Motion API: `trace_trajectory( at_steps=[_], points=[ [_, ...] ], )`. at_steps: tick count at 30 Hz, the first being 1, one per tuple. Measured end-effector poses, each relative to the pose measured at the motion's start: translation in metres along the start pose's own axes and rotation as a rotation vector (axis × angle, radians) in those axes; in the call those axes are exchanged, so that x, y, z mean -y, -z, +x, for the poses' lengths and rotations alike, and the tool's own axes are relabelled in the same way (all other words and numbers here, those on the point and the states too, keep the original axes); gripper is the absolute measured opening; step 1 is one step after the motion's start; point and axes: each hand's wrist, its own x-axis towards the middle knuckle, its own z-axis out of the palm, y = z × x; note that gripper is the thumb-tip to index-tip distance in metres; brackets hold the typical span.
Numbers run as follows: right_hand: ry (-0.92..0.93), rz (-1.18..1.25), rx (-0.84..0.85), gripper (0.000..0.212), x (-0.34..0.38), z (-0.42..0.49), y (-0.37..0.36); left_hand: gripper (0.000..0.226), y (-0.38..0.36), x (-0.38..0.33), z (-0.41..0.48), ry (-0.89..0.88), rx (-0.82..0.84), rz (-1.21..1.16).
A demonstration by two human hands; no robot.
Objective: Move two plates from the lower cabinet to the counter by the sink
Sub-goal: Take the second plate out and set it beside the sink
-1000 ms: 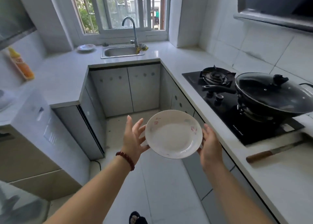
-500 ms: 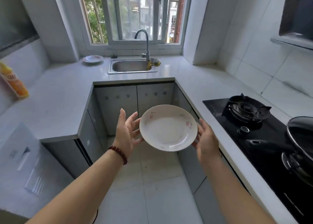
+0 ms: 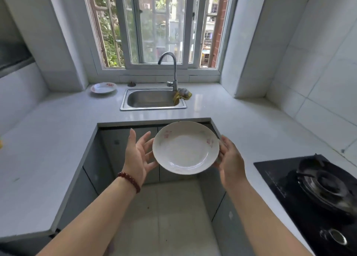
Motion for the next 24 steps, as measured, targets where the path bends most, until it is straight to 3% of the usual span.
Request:
trace_trajectory(
  at_steps=[12,24],
  points=[
    [-0.053,-0.009,0.092,0.042,-0.003,0.161,-0.114,0.072,0.026,-0.063,0.161,-0.054,-0.093,-0.076],
    [-0.066,-0.018,0.169,0.025,-0.044,0.306,-0.315,0.066,0.129,-0.181,0.337,-0.101,-0.185,-0.031]
  ],
)
